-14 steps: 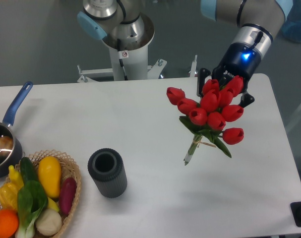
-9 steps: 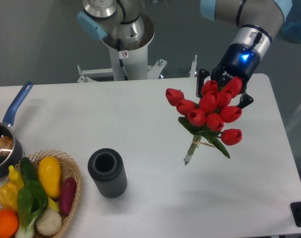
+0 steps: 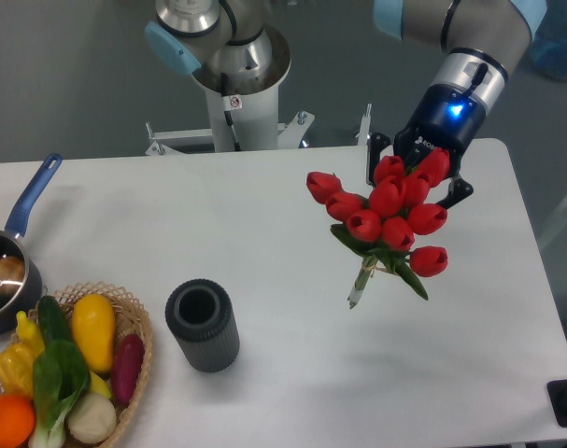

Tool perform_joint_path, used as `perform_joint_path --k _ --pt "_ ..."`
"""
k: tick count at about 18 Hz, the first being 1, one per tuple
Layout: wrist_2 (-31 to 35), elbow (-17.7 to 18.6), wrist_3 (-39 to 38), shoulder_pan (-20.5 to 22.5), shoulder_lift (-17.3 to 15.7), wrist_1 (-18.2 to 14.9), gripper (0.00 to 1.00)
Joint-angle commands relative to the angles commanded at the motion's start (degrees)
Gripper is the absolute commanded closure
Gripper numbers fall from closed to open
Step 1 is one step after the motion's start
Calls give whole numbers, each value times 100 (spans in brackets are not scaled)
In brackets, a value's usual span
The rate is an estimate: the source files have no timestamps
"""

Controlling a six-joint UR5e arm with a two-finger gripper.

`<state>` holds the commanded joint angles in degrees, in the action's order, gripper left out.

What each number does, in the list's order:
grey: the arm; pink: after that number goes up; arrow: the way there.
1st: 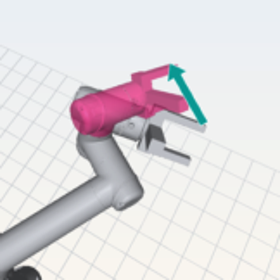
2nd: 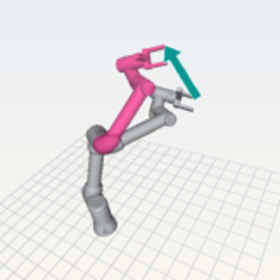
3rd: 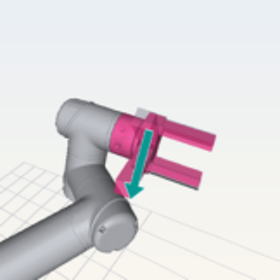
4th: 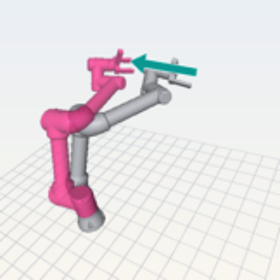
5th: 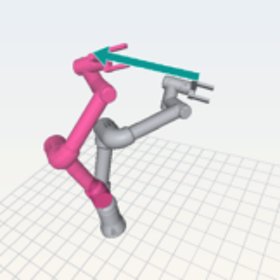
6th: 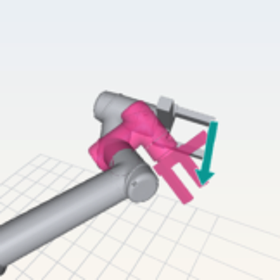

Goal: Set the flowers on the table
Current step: 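Carry the red tulip bunch with the gripper toward the table center, then lower the held tulips toward the table surface beside the black vase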

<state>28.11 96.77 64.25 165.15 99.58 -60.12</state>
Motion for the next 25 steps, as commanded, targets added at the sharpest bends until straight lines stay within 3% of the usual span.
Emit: perform_joint_path --k 6,15,25 --pt "370 -35 0 -150 -62 -9 64" --pt "1634 -9 9 -273 -325 -35 64" --pt "2540 -9 -9 -440 -466 -185 64"
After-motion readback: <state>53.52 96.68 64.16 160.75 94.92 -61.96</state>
